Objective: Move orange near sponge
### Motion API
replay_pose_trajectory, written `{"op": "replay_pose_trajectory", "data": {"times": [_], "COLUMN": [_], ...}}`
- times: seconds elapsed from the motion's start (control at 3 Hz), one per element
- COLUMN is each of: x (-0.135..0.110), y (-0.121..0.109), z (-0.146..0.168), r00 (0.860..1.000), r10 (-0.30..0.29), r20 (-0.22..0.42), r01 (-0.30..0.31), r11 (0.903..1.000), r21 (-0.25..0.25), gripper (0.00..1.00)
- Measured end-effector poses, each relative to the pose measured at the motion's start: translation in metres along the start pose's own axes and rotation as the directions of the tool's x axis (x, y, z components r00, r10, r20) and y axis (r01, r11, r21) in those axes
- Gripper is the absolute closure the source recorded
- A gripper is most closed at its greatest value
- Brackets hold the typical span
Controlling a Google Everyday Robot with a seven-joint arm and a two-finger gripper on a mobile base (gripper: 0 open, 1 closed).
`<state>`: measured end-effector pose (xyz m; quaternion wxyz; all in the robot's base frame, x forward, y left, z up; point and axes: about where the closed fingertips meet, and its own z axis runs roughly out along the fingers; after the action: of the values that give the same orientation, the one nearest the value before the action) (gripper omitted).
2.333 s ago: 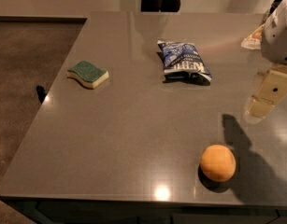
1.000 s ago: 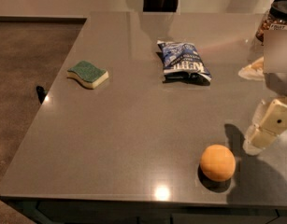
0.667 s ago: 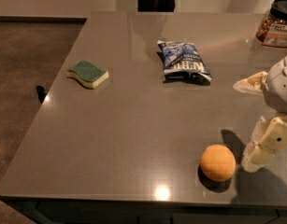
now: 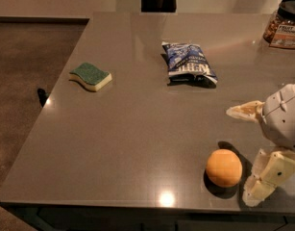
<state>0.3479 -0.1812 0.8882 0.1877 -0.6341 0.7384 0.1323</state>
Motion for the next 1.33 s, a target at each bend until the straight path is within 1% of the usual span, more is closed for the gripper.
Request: {"op": "replay_pose_trajectory", "data": {"times": [0.33,0.67,1.0,1.33], "x": [0.006,0.012,0.011,0.005], "y": [0.009,0.014,0.019,0.022], "z": [0.013,0.024,0.031,0.037], "r00": [1.000,0.999,0.998,0.997], "r10": [-0.031,-0.049,-0.062,-0.065], "r20": [0.004,0.011,0.023,0.045], "r01": [0.031,0.049,0.063,0.067], "r11": [0.9995,0.9988,0.9980,0.9973], "r21": [-0.001,0.000,-0.007,-0.029], "gripper": [0.00,0.00,0.00,0.23]}}
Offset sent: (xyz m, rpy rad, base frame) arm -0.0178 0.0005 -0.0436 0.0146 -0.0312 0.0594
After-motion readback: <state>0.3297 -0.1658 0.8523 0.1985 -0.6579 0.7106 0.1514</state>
